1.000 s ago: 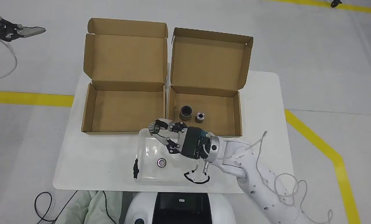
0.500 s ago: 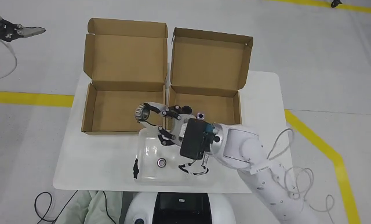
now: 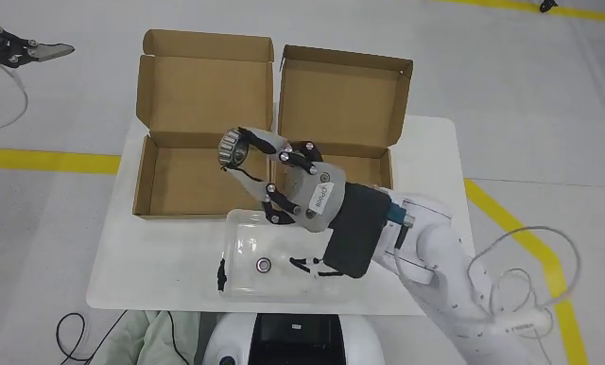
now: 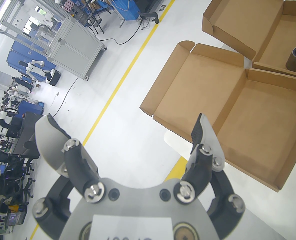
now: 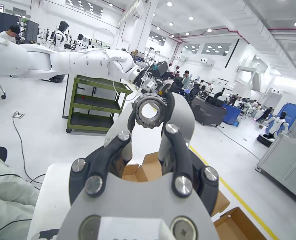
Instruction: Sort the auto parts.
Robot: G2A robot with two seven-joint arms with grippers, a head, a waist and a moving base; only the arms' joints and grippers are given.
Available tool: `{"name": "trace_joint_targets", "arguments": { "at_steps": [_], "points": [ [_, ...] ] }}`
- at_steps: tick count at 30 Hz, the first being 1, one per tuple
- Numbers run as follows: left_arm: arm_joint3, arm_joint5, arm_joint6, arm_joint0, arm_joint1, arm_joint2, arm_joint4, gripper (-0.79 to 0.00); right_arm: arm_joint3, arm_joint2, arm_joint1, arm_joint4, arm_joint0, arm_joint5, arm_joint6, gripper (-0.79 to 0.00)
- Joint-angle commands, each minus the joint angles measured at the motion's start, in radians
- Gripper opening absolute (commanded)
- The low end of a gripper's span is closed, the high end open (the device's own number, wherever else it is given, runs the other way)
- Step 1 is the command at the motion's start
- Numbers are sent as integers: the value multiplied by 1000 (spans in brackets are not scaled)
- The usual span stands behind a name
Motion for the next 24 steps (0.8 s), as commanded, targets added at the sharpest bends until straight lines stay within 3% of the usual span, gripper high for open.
{"name": "trace_joint_targets", "arguments": {
  "at_steps": [1,12,24],
  "points": [
    [0,0,0,0,0,0,0,0,-11,1,-1,-8,1,8,-2,-785],
    [0,0,0,0,0,0,0,0,-32,11,-6,-42,1,25,-36,-785],
    [0,0,0,0,0,0,0,0,-5,43,-3,-92,-79,57,-174,-785]
  ]
}}
